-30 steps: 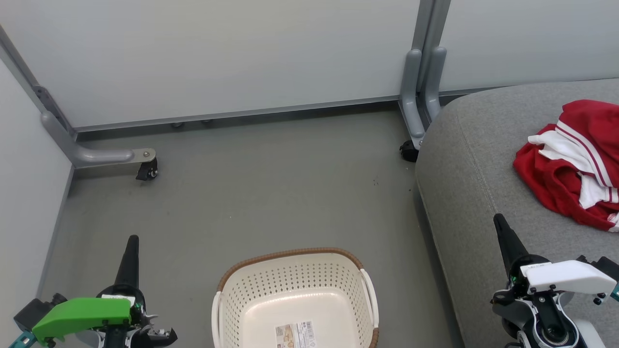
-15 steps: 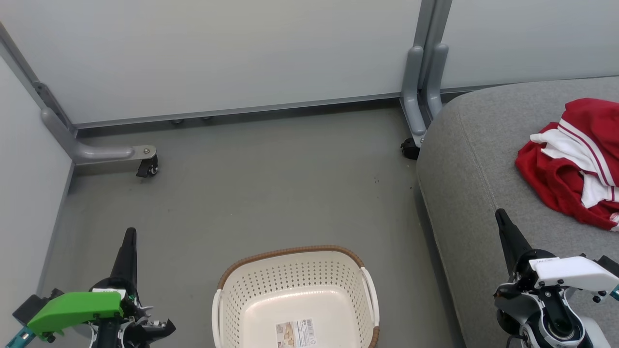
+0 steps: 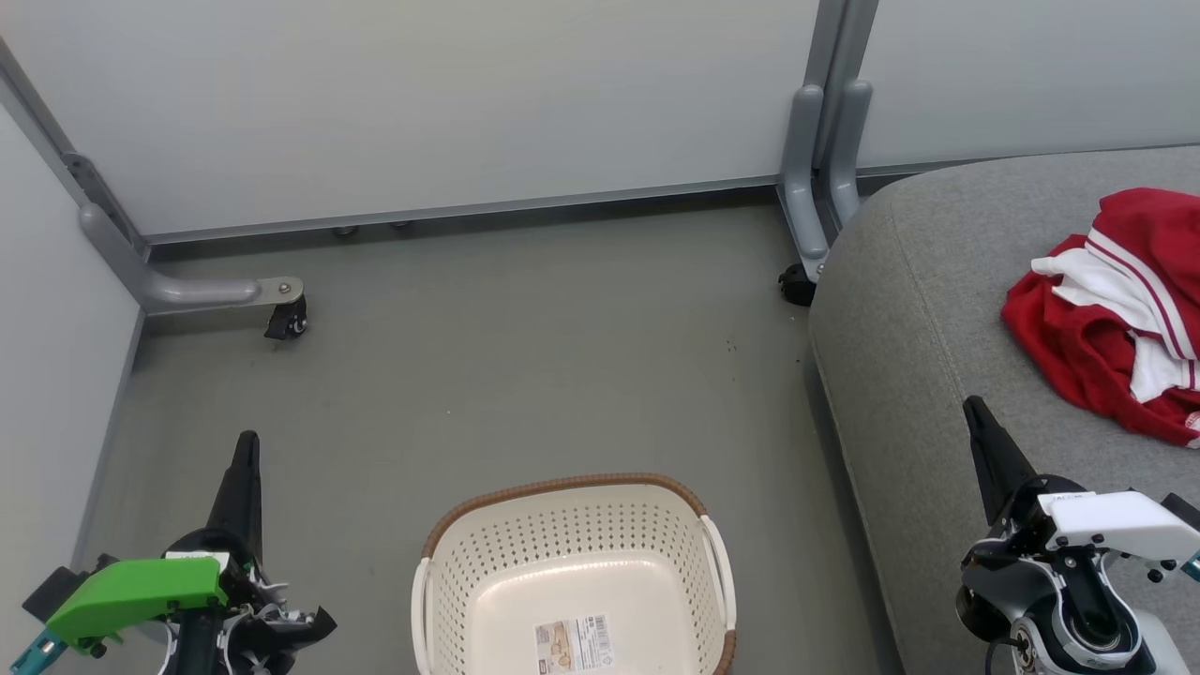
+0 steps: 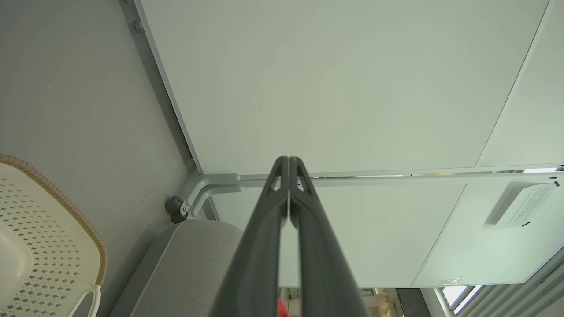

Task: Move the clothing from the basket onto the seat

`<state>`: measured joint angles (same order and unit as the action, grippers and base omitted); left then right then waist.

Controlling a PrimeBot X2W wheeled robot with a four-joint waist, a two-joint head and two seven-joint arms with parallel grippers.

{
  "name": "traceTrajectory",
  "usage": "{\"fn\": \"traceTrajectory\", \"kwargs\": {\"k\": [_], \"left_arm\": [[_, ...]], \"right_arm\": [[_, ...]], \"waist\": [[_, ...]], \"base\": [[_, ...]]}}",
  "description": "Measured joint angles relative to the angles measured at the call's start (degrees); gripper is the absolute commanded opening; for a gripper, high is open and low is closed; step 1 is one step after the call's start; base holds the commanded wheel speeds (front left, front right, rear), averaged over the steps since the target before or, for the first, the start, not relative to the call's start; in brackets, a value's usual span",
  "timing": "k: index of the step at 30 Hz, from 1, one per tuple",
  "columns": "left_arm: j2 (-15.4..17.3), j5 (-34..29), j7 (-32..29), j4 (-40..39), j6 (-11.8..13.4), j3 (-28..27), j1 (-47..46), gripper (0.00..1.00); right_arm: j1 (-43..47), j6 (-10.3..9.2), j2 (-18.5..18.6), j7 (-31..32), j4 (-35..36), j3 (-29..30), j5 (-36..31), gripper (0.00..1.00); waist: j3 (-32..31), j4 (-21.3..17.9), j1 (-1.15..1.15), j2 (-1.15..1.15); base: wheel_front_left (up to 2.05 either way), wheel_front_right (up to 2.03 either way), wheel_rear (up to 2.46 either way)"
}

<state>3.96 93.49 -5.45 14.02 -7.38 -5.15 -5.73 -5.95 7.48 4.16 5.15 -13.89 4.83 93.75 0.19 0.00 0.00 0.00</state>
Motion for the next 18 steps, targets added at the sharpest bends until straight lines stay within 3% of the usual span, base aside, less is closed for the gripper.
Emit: {"fn": "traceTrajectory", "kwargs": {"k": [18], "left_arm": [[-0.2,-0.1,-0.1,0.0,0.0,-0.2,-0.1,0.00]], "right_arm": [[0.0,0.00,-0.2,0.3,0.0,0.3,-0.1,0.00]], "waist": [[0.0,0.0,0.00,0.00]], "base": [[0.00,0.00,0.00]]}}
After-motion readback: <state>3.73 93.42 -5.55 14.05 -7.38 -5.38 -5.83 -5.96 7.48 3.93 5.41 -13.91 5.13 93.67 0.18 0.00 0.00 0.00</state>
